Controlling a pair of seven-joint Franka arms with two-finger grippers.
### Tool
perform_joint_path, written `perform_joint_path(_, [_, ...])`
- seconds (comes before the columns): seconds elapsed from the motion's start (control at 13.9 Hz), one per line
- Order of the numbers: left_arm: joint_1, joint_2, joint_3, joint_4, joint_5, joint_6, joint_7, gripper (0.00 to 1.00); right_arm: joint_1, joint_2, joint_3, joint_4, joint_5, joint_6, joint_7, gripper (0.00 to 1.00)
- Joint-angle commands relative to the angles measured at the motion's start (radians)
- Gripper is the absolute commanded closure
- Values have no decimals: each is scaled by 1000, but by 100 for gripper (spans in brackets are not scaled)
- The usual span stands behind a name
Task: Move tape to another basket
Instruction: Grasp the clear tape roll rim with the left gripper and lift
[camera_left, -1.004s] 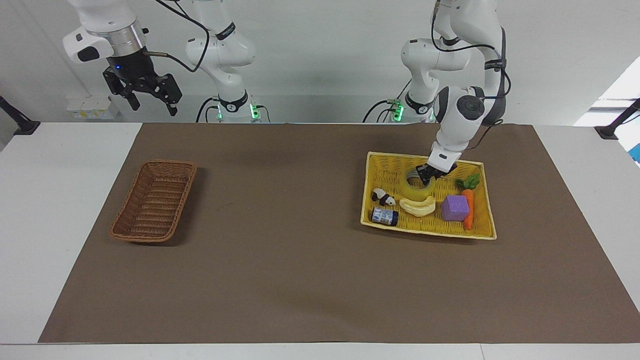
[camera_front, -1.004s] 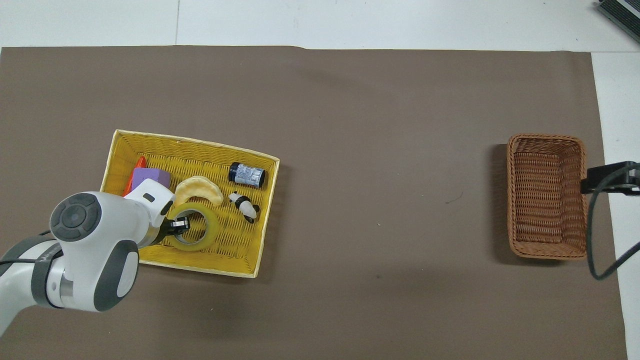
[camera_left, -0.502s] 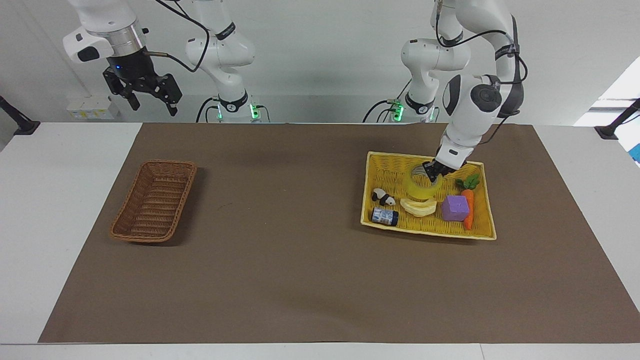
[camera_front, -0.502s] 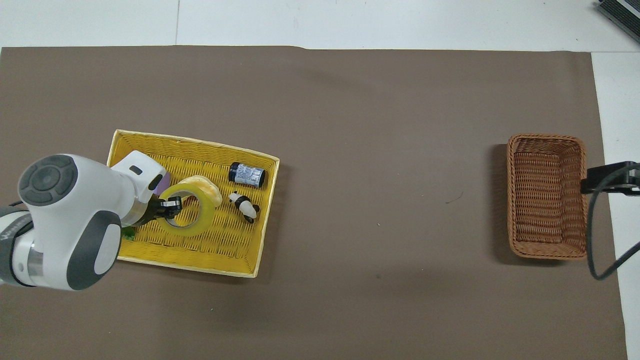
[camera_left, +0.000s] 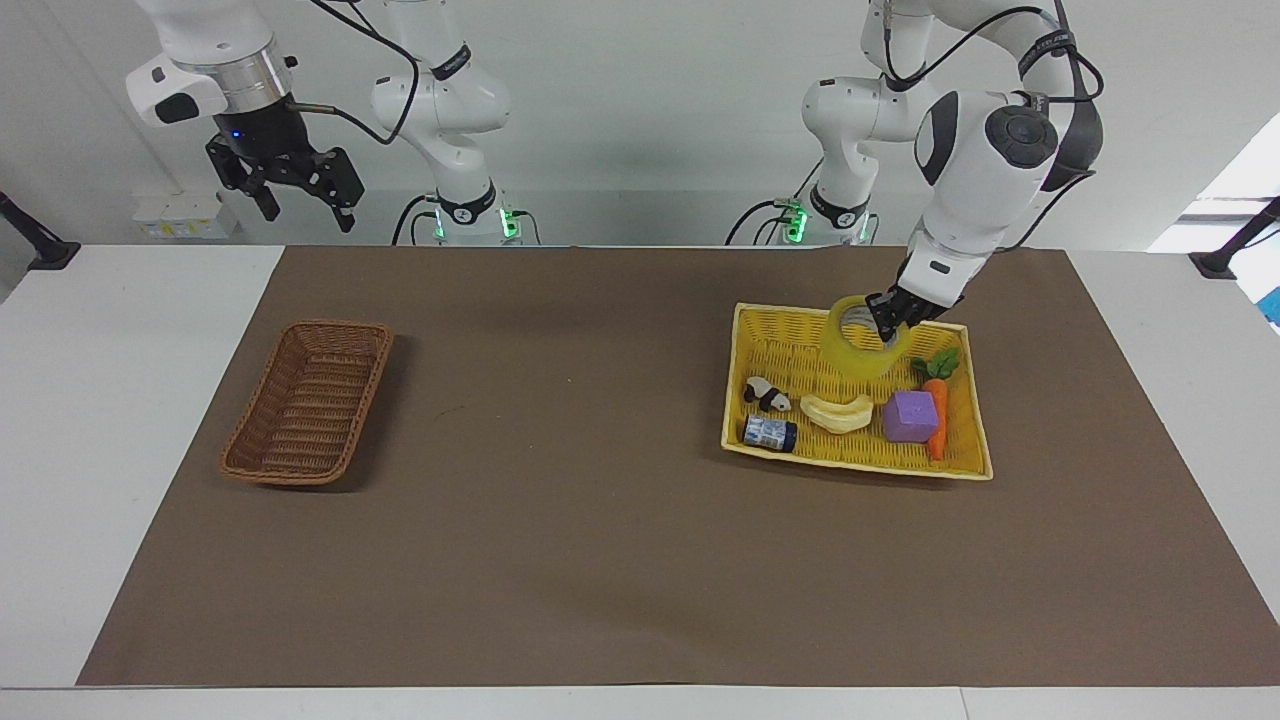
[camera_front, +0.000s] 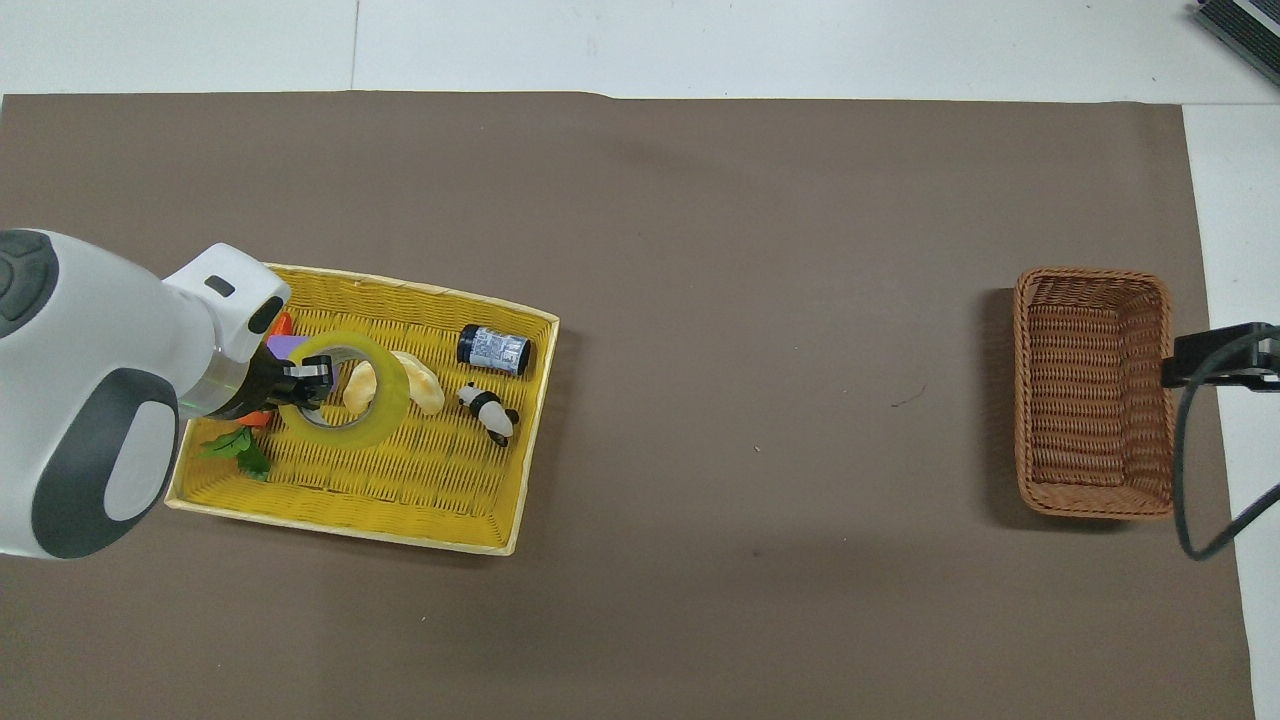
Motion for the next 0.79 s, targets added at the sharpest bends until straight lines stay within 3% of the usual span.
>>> perform_joint_path(0.0, [-50,6,5,34,-61,-28,-17,100,-15,-14,4,-8,26,-1,-22,0])
perform_joint_path(0.22, [-113,7,4,39,-110,-16,-21,100,-15,-14,4,-8,26,-3,-20,0])
perform_joint_path(0.43, [-184,6,4,39,-262,19,-47,100,-21,-23,-8,-5,28,-16,-26,0])
perform_joint_path(0.72, [-342,9,1,47,-282,162,-227,100,0,-33,12,2,66,-3,-31,0])
